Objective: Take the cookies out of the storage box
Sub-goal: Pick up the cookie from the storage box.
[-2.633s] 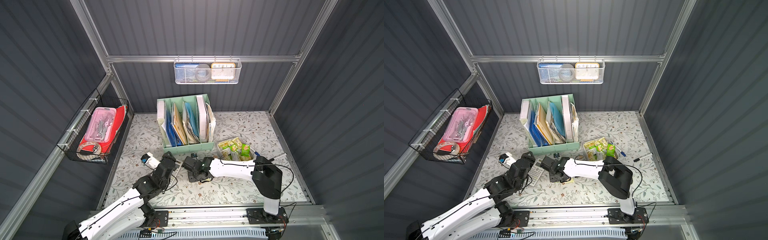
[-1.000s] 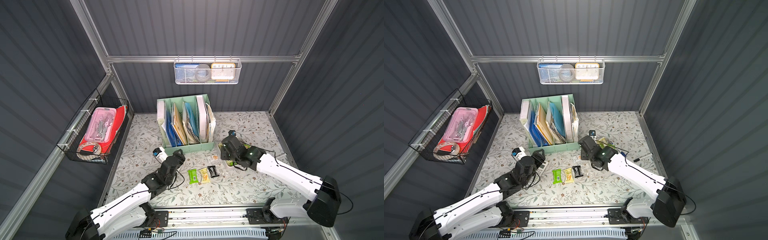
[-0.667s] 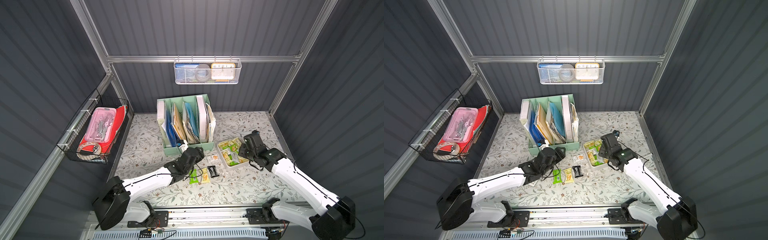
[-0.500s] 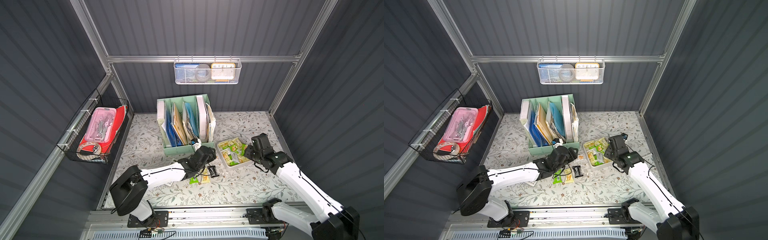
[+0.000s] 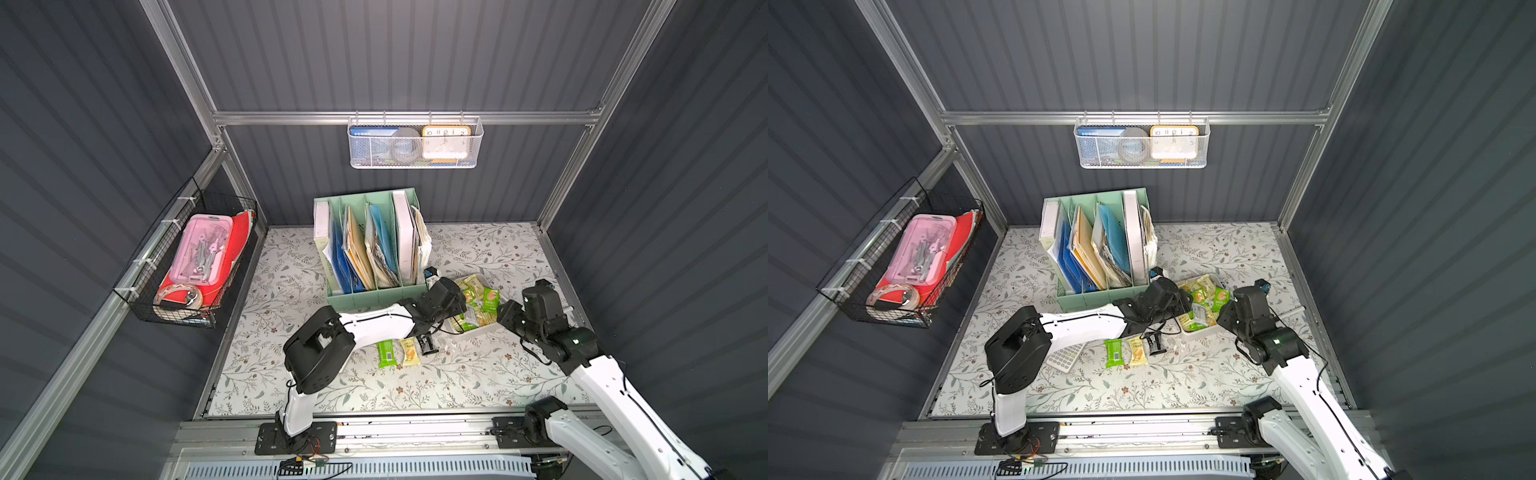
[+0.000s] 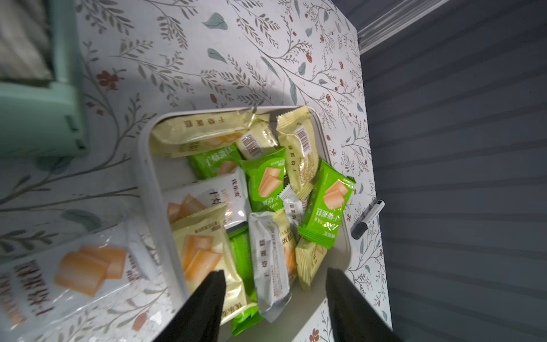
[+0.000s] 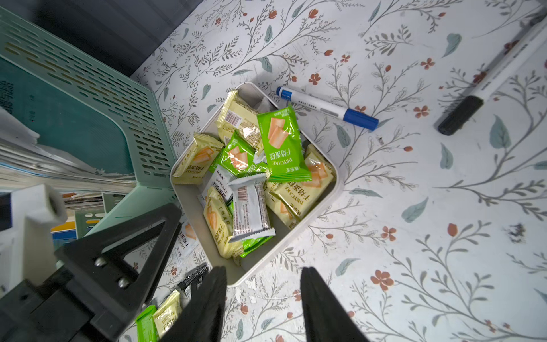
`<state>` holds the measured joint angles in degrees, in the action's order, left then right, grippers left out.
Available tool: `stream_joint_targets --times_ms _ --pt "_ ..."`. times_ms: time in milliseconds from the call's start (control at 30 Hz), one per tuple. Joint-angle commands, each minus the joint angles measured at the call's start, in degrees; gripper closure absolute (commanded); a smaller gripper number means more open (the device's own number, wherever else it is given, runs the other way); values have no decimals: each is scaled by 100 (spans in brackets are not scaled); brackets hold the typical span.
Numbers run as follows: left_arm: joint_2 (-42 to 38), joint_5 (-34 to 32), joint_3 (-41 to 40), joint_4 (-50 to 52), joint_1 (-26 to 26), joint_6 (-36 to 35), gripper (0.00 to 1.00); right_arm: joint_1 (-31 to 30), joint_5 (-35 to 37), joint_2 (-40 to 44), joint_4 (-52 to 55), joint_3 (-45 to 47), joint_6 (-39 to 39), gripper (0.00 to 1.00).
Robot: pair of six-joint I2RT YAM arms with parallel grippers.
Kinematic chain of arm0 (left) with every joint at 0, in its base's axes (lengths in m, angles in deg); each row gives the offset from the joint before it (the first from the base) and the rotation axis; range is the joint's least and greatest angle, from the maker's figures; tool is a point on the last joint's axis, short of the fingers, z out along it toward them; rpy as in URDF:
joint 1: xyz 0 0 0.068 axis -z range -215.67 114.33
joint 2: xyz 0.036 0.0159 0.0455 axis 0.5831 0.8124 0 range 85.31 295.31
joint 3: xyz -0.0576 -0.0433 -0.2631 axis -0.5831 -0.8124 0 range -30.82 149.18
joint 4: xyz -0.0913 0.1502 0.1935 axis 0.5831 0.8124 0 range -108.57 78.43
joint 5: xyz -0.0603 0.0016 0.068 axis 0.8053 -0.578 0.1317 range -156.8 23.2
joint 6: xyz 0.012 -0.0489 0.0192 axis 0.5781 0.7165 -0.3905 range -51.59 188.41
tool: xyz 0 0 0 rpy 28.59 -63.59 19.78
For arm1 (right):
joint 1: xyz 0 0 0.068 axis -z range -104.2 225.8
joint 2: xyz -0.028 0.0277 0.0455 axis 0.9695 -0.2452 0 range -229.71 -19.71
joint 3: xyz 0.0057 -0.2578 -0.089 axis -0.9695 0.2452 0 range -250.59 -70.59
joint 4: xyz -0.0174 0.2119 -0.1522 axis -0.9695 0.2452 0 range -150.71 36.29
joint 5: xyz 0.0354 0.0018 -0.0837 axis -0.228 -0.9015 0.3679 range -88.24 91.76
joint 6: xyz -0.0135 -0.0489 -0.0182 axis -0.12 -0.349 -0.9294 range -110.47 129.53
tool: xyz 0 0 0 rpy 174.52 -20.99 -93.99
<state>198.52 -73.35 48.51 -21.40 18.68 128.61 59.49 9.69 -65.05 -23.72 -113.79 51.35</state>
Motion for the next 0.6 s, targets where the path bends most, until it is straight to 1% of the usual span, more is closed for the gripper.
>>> stream_joint_targets --times_ms 0,100,167,433,567 --pt "374 297 645 705 -3 -390 43 28 -41 277 206 123 106 54" --pt "806 269 1330 1440 -3 -404 46 32 -52 398 280 164 133 54" --pt "995 259 1567 1500 -3 -404 47 38 -86 423 314 187 141 54" --pt "1280 110 1957 1549 -3 -387 47 50 -177 474 300 265 154 54" --pt "1403 320 2072 1605 -3 -332 47 50 -227 473 291 270 151 54"
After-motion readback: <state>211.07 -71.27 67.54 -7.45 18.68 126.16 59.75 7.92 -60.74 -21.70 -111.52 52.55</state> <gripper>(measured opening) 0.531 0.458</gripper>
